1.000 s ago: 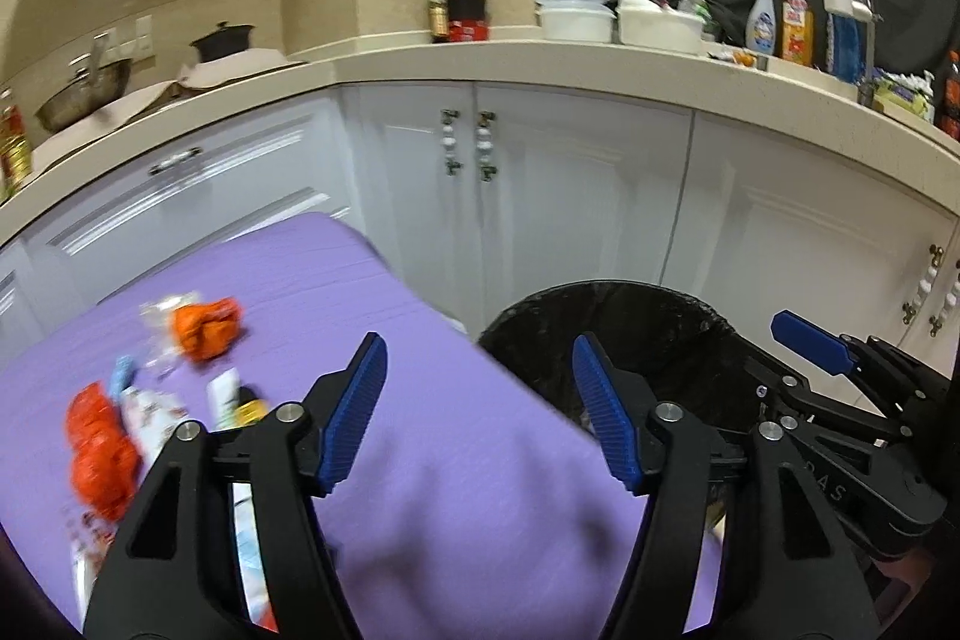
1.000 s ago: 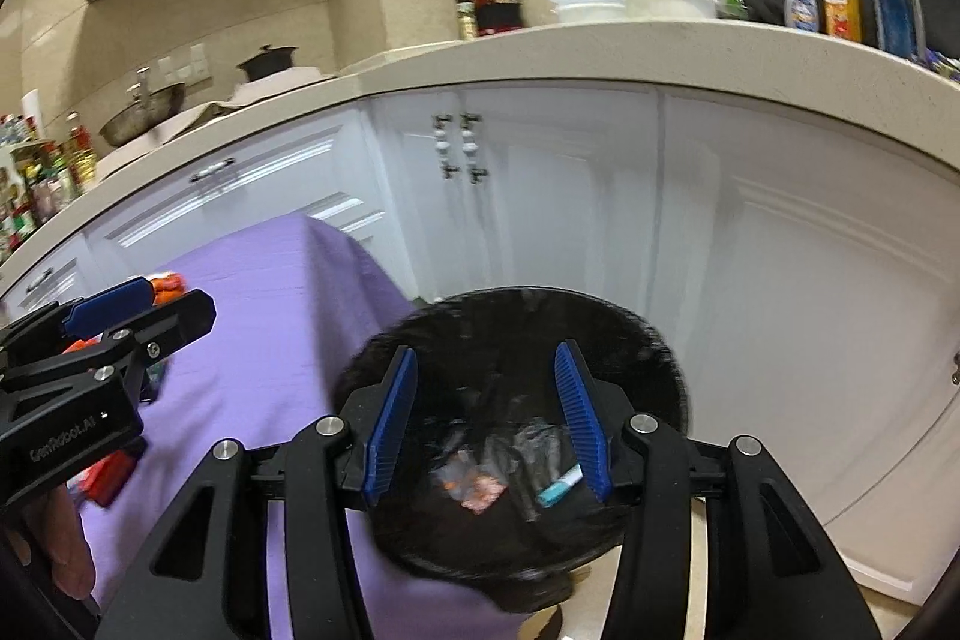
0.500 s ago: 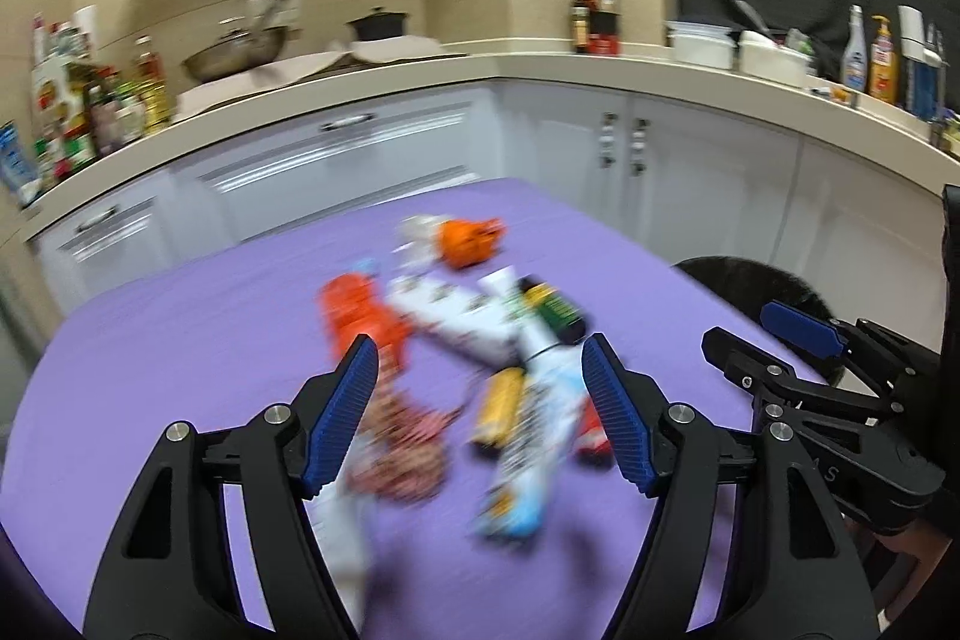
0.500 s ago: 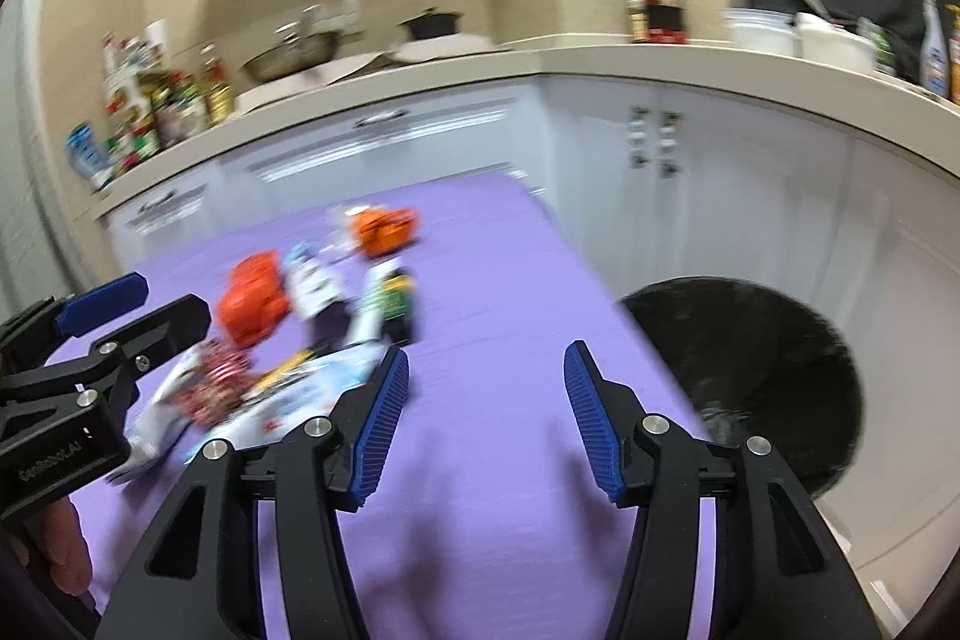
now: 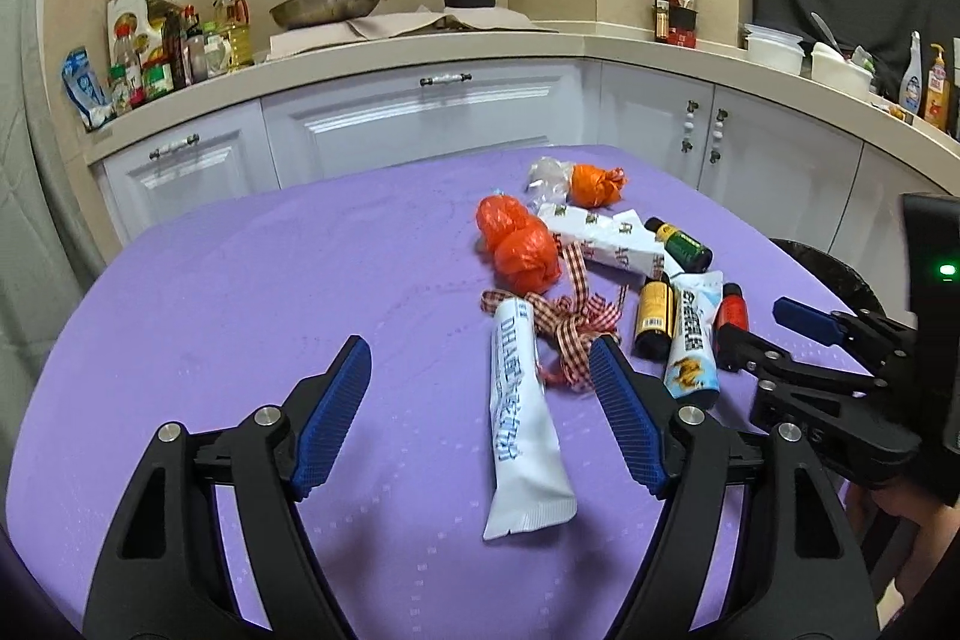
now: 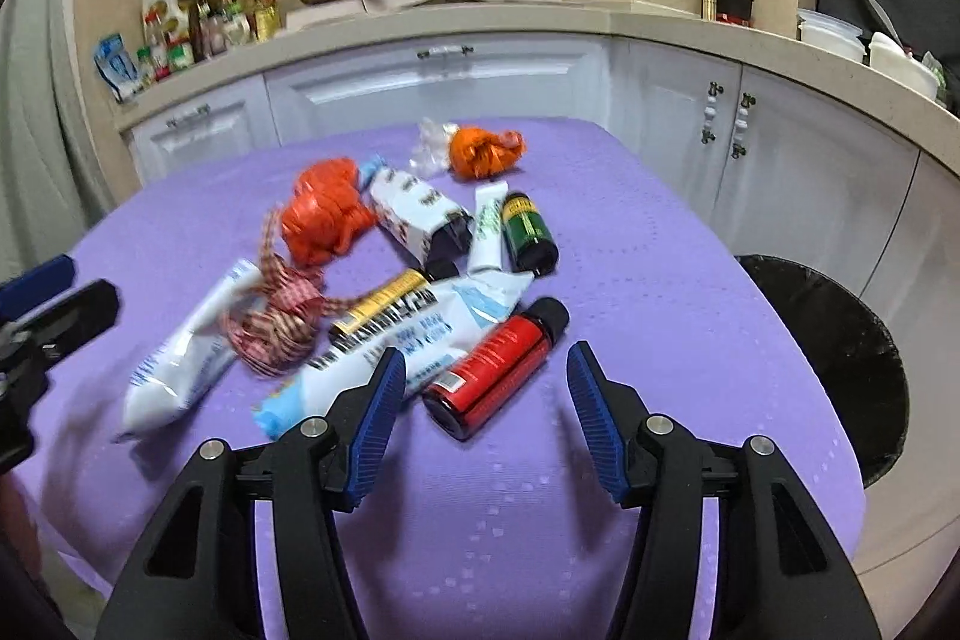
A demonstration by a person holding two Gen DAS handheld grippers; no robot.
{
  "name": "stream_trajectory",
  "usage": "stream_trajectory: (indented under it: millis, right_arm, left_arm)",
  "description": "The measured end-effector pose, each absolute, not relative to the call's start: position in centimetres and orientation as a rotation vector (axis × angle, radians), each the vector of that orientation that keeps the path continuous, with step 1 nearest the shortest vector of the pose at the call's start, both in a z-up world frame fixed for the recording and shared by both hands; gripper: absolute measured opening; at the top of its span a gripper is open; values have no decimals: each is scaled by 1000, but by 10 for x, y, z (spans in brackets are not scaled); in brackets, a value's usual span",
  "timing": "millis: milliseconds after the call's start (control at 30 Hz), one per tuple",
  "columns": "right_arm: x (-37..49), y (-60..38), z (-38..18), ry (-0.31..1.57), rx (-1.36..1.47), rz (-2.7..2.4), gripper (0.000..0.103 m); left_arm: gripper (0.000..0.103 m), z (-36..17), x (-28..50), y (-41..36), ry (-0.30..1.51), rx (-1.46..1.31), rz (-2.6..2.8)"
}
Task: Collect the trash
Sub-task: 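Move both tools back over the table toward the remaining items, then grasp the white toothpaste tube with the left tool while the right tool grasps the red cylinder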
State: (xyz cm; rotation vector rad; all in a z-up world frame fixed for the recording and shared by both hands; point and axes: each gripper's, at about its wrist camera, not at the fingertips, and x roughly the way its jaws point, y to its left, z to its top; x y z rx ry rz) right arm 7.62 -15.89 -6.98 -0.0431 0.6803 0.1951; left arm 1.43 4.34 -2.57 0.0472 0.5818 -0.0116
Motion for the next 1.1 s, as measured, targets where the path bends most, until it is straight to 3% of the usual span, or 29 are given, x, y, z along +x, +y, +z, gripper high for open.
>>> stream_trajectory:
  millis: [533,600,733,800,1067,1100]
  right_arm:
    - [83,-184,-70,670,-6,152,55]
    - [86,-184,-72,678,3,166,51]
    - [90,-181,-77,705,7,199,35]
    - [90,-181,-79,713,14,208,28]
    - [87,-184,-80,697,27,216,27]
    - [86,-185,-80,697,30,216,27]
  left_arm:
    - [73,-52,20,36,652,29,-33]
    - [73,-55,22,36,669,23,-32]
    - [72,-58,21,38,674,15,-25]
    - [60,-59,21,39,674,11,-26]
    - [29,-73,24,38,737,2,-68]
    - [29,-74,22,38,736,0,-70]
